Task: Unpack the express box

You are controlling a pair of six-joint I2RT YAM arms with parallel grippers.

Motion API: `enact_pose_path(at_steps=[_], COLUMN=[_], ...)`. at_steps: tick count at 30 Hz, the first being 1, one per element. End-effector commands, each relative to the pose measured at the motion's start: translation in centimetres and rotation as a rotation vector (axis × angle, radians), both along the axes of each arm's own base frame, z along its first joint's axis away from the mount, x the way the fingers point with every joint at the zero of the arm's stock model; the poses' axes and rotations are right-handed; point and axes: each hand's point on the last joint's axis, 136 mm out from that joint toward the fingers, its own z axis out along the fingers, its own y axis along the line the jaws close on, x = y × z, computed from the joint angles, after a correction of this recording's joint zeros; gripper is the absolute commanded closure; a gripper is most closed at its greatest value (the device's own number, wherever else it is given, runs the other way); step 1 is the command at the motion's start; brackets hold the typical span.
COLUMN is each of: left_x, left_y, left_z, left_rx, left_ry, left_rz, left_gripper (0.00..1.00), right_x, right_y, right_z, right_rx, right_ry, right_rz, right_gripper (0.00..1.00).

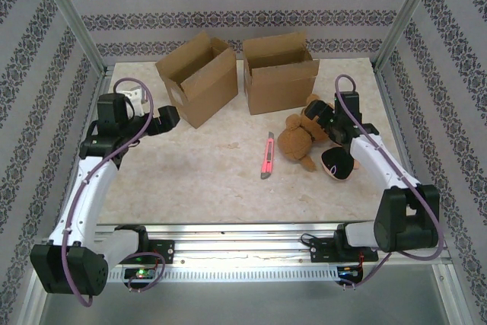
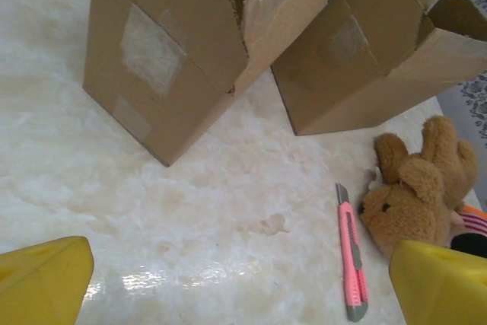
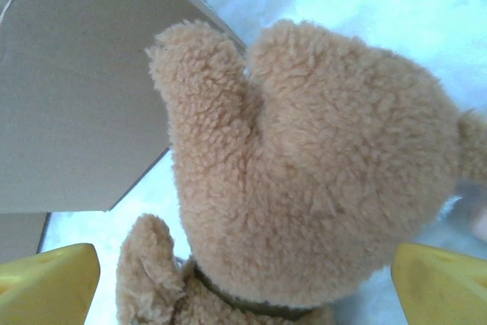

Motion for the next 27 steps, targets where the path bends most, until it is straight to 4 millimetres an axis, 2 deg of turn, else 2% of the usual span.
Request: enact_pose_path(at_steps=[1, 5, 6, 7, 10, 13, 14, 16, 19, 25, 26, 27], left_x=[0.5, -0.1, -0.5, -0.7, -1.4, -2.4, -2.6, -2.7, -2.5, 0.6, 1.0, 1.2], left_y=[1.4, 5.0, 6.1, 6.6, 6.3, 8.9, 9.7, 10.9, 12.0, 11.1, 11.1, 10.8], left_z=[1.9, 0.3, -0.8, -2.0, -3.2, -5.3, -6.1, -7.5, -9.3, -12.7, -12.4, -12.6], left_rx=[0.065, 0.143, 0.151, 0.133, 0.19, 0.268, 0.317, 0.382, 0.417, 0.451, 0.46, 0.481], left_ry=[-0.158, -0.209, -0.194, -0.194, -0.358, -0.367, -0.36, -0.361, -0.388, -0.399, -0.437, -0.451], left_rz=[0.074, 0.274, 0.341, 0.384, 0.337, 0.471, 0.501, 0.551, 0.616, 0.542, 0.543, 0.513], left_gripper=[0.0, 0.0, 0.0, 0.0, 0.0, 0.0, 0.0, 0.01, 0.02, 0.01, 0.01, 0.0], right_x=[-0.6, -1.8, -2.3, -2.7, -4.4, -6.1, -6.7, -7.7, -8.2, -6.8, -6.7, -6.5], right_y=[-0.2, -1.1, -1.7, -2.1, -3.9, -5.1, -5.6, -5.3, -5.5, -5.3, -5.3, -5.7], right_z=[1.1, 3.2, 3.9, 4.4, 6.2, 6.6, 6.2, 3.9, 2.2, -1.3, -2.0, -1.9], right_rx=[-0.042, -0.152, -0.197, -0.236, -0.366, -0.478, -0.515, -0.559, -0.587, -0.595, -0.599, -0.598], right_ry=[-0.064, -0.176, -0.213, -0.252, -0.391, -0.539, -0.568, -0.597, -0.635, -0.534, -0.529, -0.552], right_rz=[0.053, 0.077, 0.071, 0.07, 0.022, -0.025, -0.043, -0.004, -0.007, 0.035, 0.032, 0.0], right_gripper=[0.02, 0.02, 0.02, 0.02, 0.02, 0.02, 0.02, 0.02, 0.02, 0.02, 0.02, 0.02])
